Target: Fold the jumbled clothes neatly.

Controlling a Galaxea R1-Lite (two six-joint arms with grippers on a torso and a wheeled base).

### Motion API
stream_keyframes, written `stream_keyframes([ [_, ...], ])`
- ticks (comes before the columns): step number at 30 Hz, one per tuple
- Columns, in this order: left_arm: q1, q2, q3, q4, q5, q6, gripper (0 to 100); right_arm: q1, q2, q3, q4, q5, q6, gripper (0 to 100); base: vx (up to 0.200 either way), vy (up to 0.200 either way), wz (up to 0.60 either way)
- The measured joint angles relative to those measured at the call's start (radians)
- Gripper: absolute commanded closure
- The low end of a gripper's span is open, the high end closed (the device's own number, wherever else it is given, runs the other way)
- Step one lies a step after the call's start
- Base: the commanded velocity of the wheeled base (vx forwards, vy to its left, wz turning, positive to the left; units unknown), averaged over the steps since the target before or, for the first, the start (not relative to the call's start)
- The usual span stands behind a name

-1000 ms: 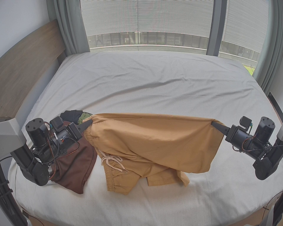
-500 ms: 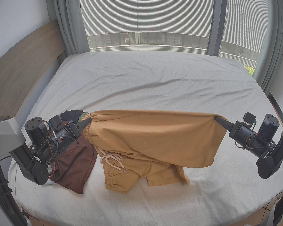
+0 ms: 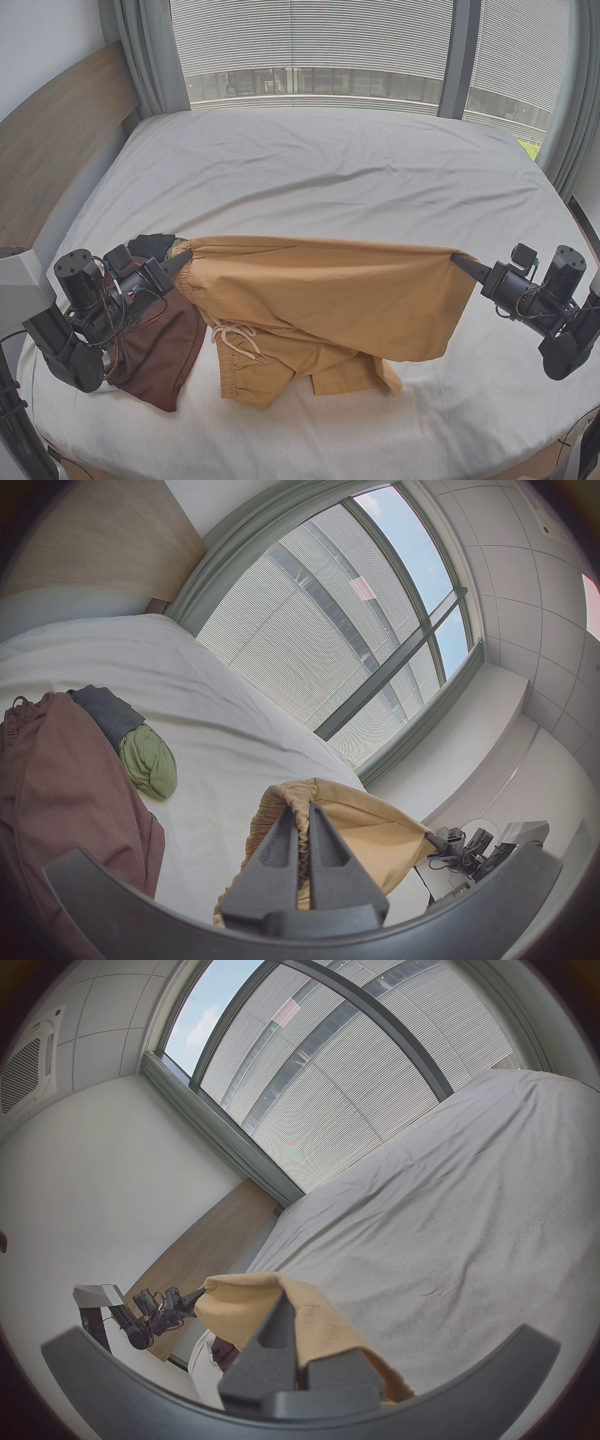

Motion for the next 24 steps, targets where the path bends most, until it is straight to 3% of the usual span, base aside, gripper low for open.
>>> stream_keyframes([
  [24, -0.014, 0.103, -0.169, 0.011, 0.125, -0.009, 100, -0.001, 0.238, -0.320, 0.001, -0.007, 0.004, 100, 0.000, 0.000, 0.00],
])
